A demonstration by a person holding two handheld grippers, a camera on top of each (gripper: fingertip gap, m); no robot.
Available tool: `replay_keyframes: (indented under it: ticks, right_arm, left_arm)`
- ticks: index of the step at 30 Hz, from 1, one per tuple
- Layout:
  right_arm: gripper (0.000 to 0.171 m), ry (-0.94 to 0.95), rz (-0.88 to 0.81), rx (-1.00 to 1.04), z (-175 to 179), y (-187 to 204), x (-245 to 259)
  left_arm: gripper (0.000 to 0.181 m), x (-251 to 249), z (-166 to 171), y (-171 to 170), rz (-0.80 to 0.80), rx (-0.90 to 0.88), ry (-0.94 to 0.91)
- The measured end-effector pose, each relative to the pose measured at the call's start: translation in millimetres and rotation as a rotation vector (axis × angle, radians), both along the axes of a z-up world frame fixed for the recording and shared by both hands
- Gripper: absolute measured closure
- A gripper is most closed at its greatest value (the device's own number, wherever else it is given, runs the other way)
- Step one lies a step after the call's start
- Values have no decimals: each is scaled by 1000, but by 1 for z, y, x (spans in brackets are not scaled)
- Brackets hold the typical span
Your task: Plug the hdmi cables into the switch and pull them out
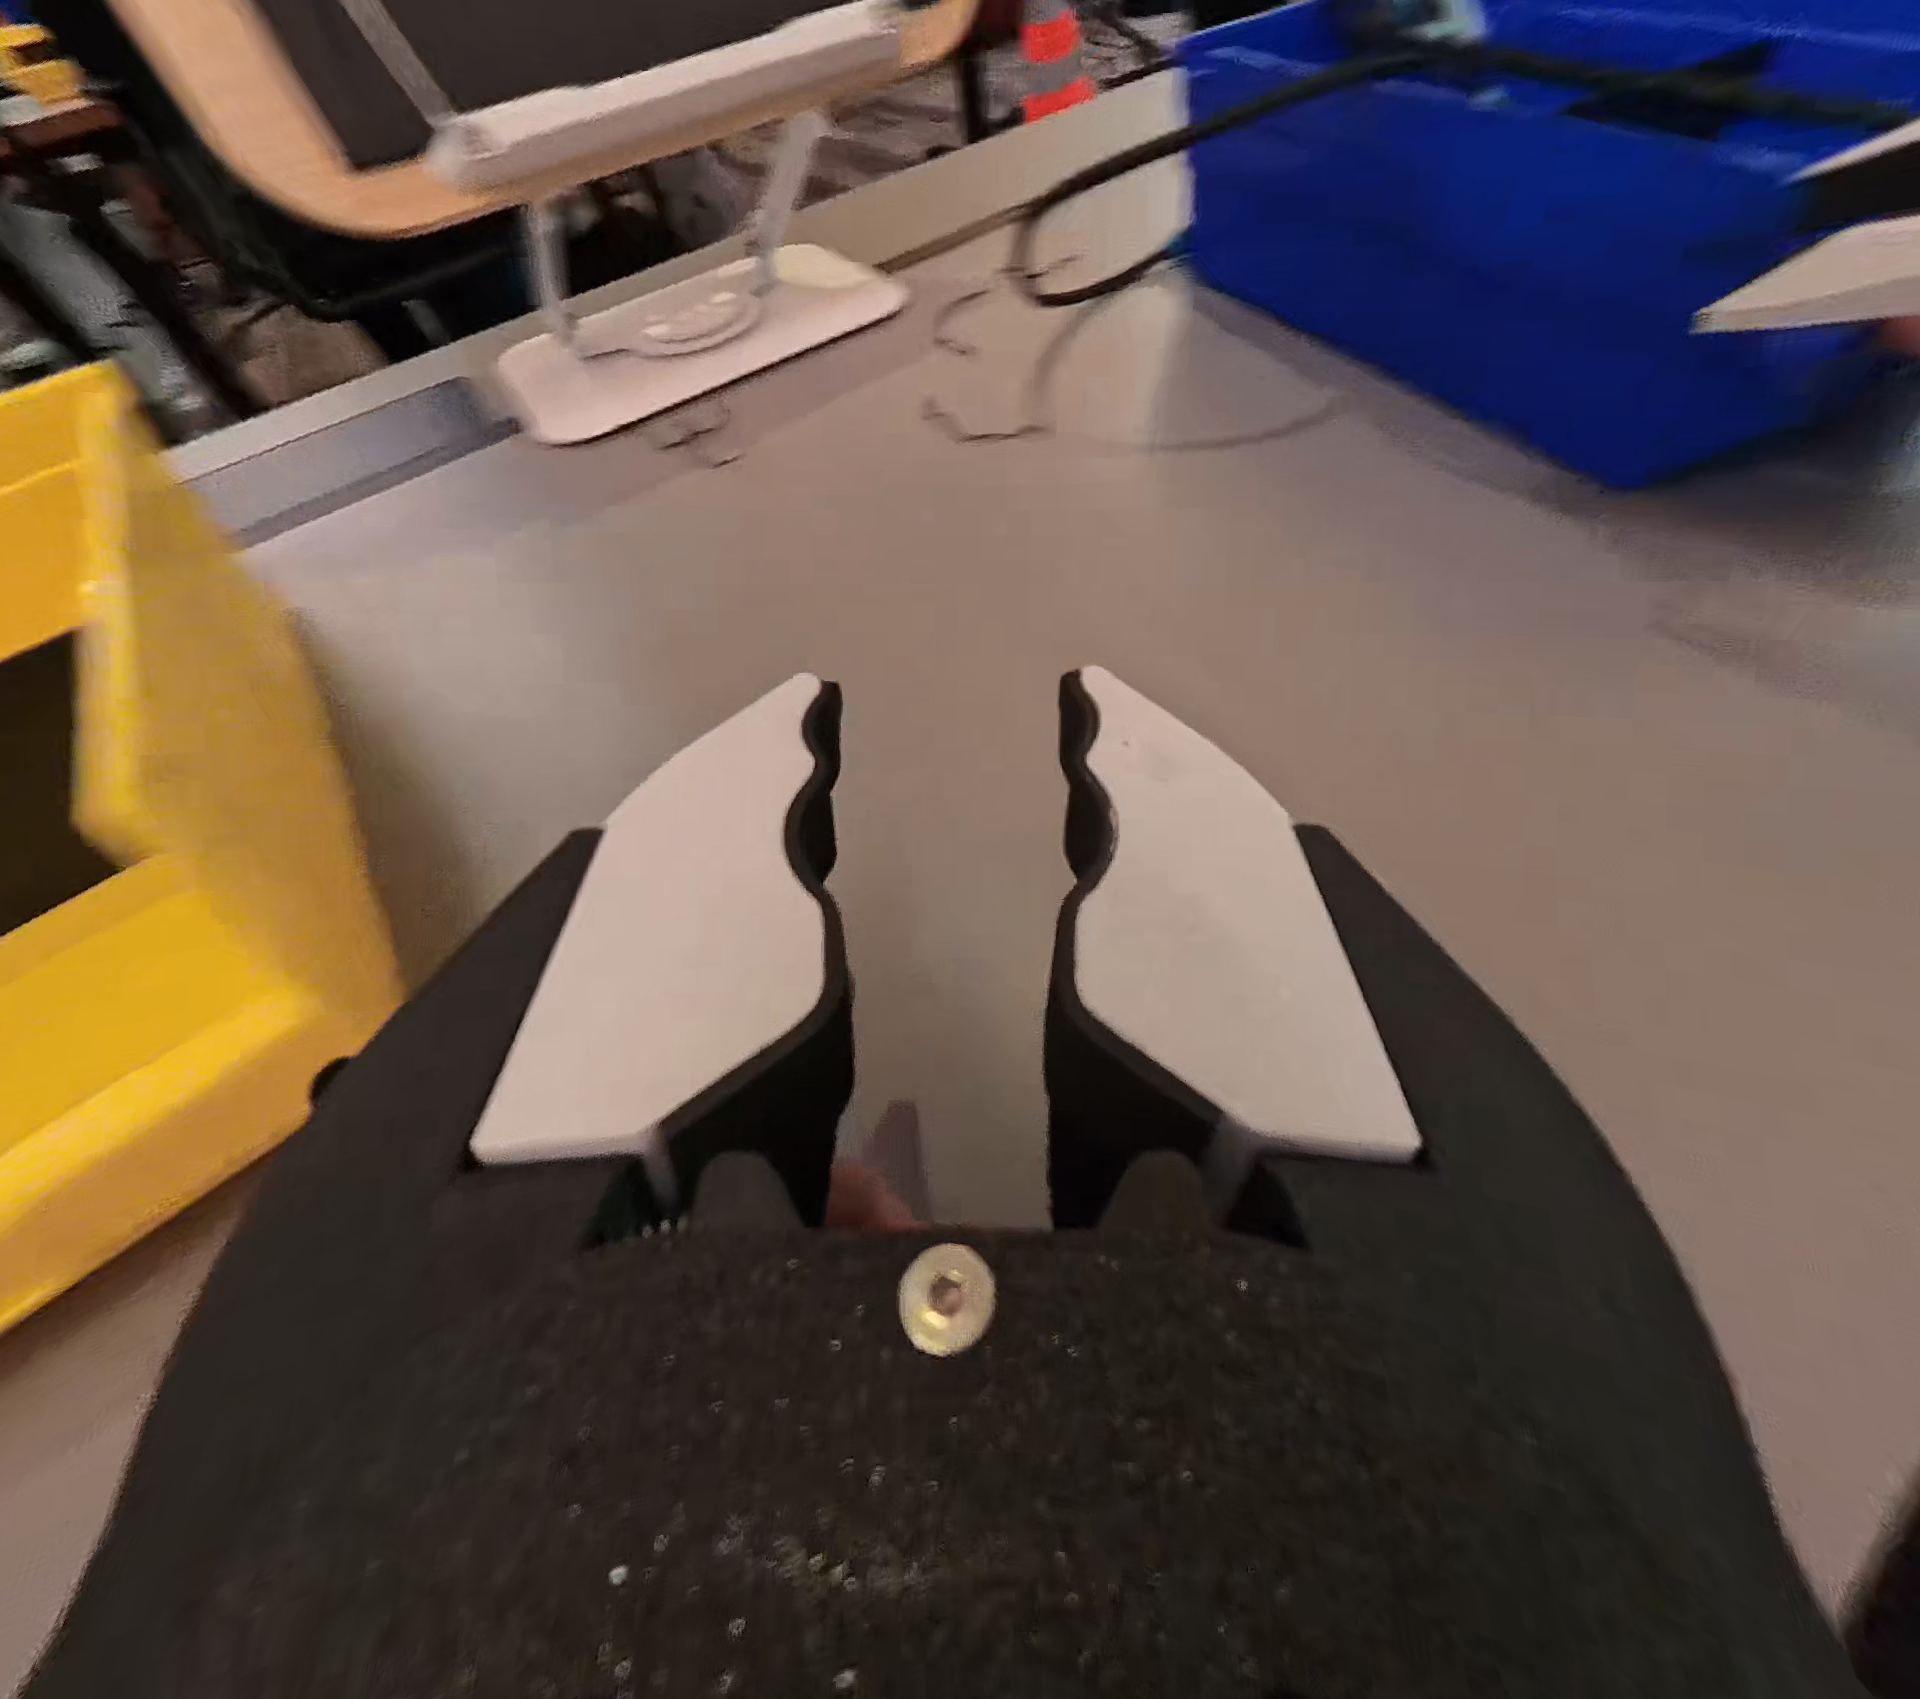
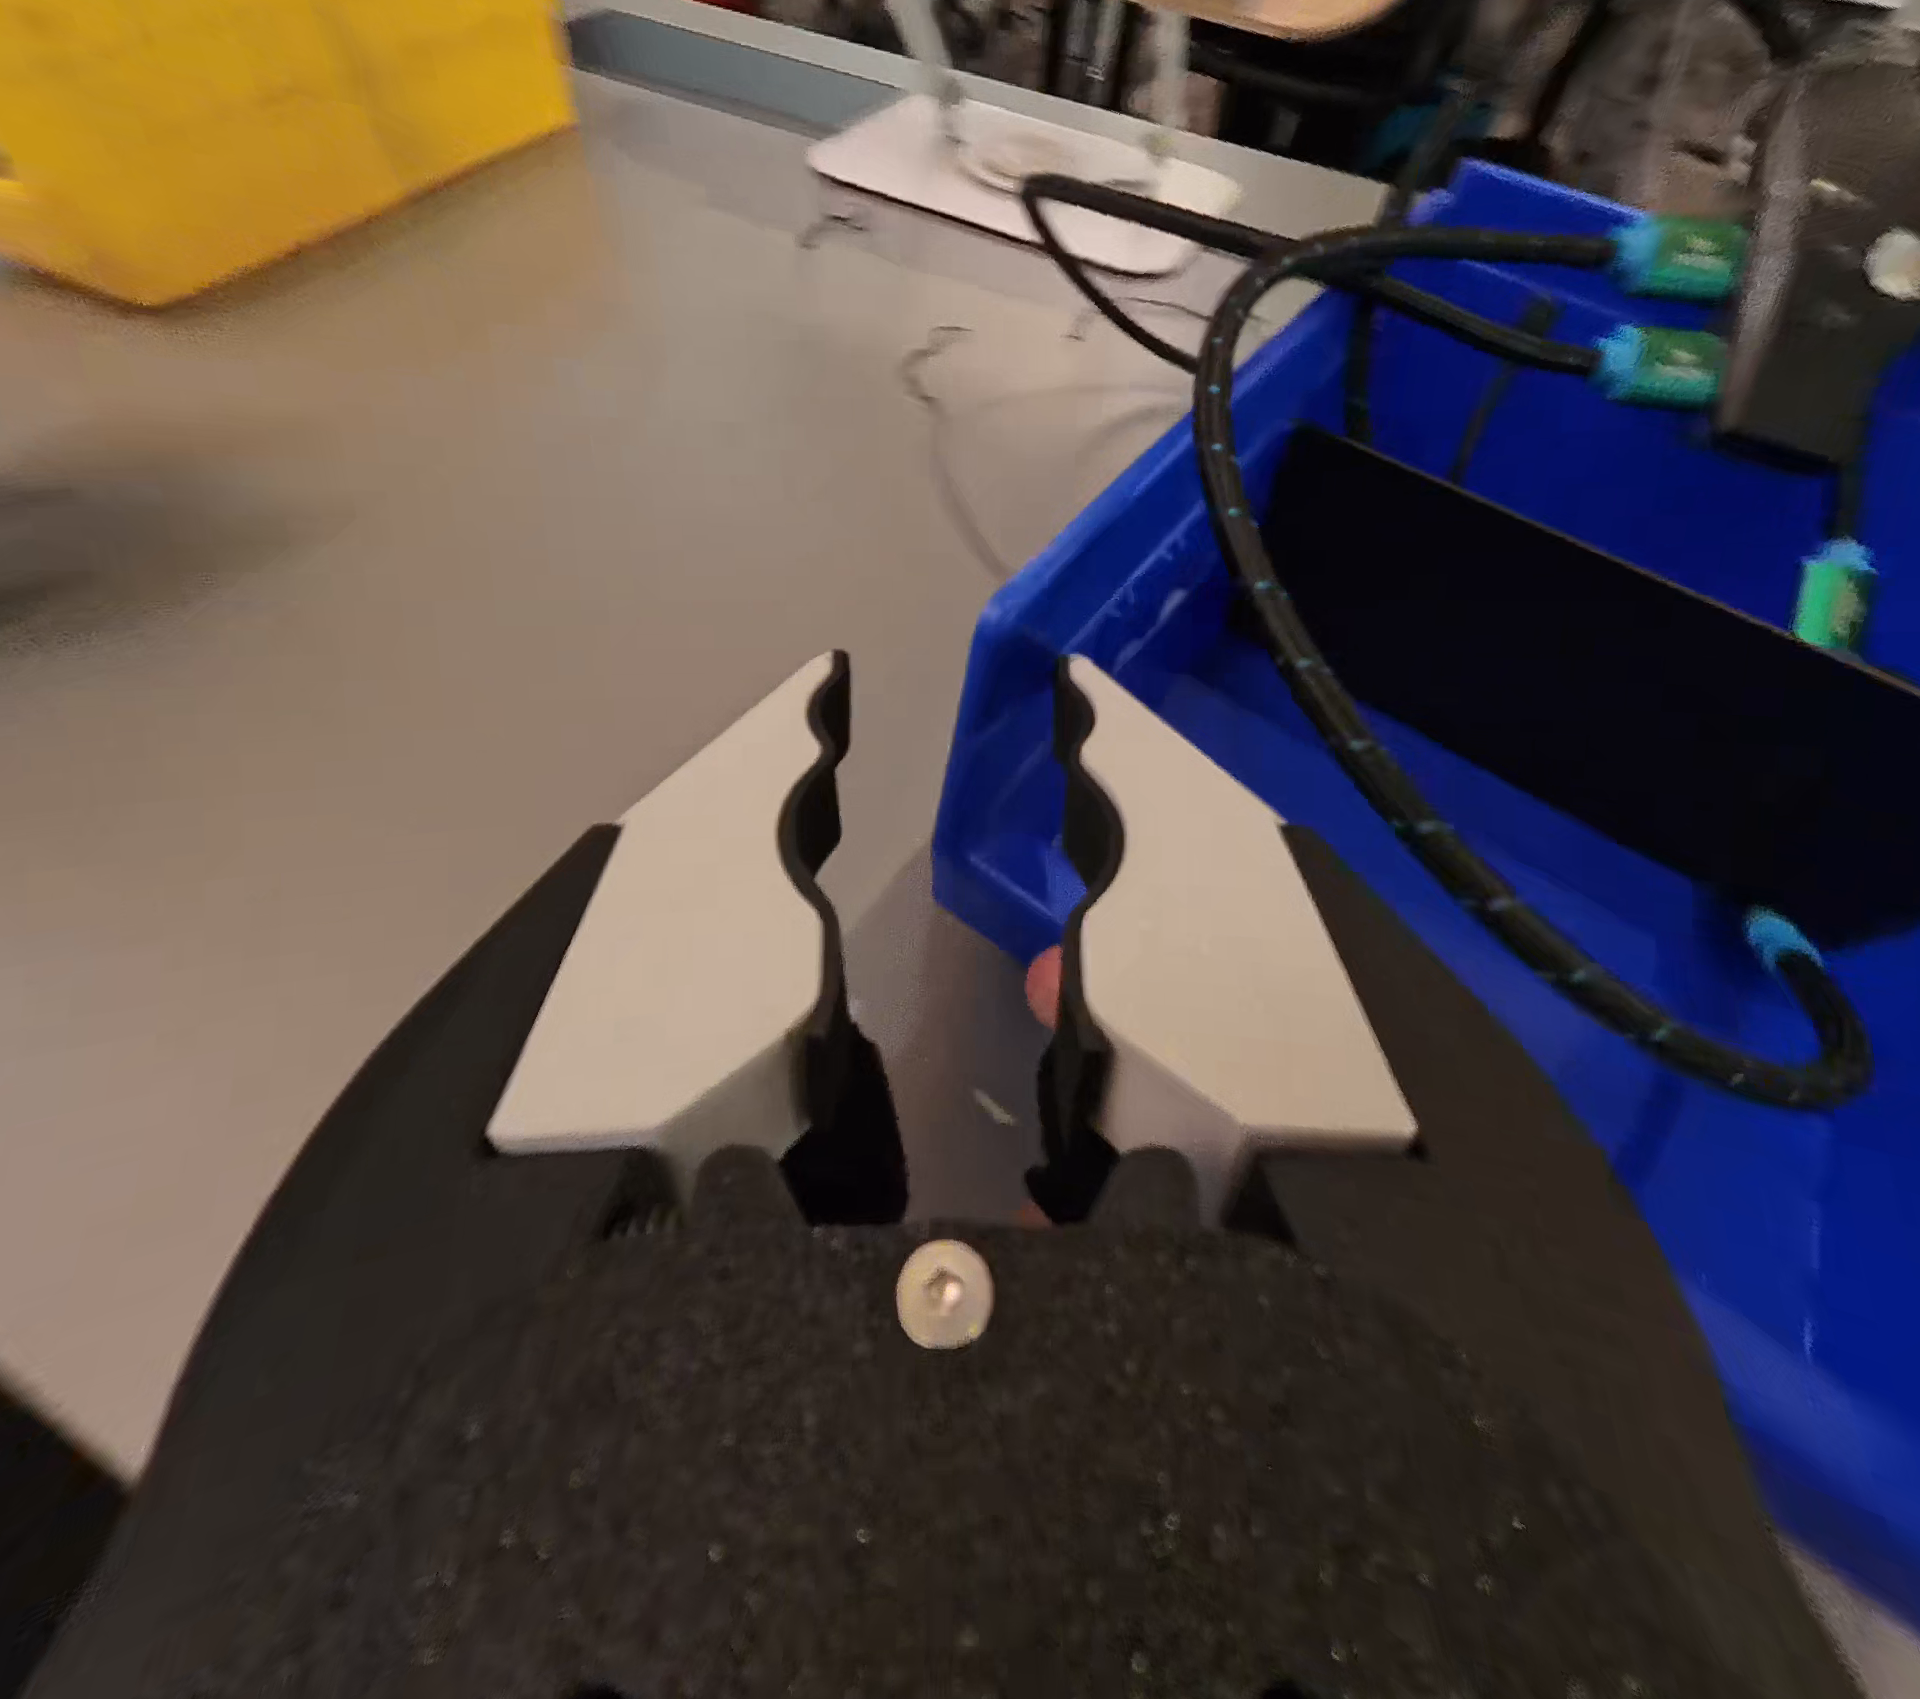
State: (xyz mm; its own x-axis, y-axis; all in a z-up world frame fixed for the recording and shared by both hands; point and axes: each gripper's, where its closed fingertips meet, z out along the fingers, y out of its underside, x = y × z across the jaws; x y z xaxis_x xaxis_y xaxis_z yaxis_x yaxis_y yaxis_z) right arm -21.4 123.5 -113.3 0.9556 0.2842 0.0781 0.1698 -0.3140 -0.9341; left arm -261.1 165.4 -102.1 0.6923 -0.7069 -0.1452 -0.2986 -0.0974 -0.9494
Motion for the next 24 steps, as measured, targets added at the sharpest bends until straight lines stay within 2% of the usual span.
replay_keyframes:
  ticks: [2,4,6,8,11,13,15,17,18,20,22,24]
  right_arm:
    - [135,-2,71,55,11,-13,-18]
    - [134,-1,40,152,37,-27,-14]
    - [135,13,-87,250,66,-37,18]
    - [135,47,-297,265,76,-49,74]
    - [134,47,-579,217,55,-72,156]
    - [133,2,-635,103,28,-78,180]
    - [133,36,-645,15,6,-77,185]
    - [136,87,-648,-70,-15,-71,182]
    - [144,95,-661,-102,-25,-69,182]
    - [166,115,-619,-109,-31,-61,174]
    - [168,68,-644,-124,-27,-60,174]
    - [169,71,-651,-119,-20,-62,169]
  left_arm:
    - [135,44,3,-26,-106,-31,-27]
    - [129,90,12,-55,-210,-56,-58]
    - [125,133,16,-76,-269,-49,-42]
    - [120,168,10,-79,-238,-68,3]
    - [117,211,-8,-65,-143,-194,6]
    - [123,225,-15,-48,-55,-193,12]
    - [134,231,-19,-33,15,-151,32]
    - [157,234,-24,-22,48,-152,42]
    - [169,238,-27,-22,25,-176,39]
    - [172,241,-28,-21,19,-186,36]
    - [174,239,-23,-21,23,-102,83]
    - [175,230,-15,-25,40,-94,54]
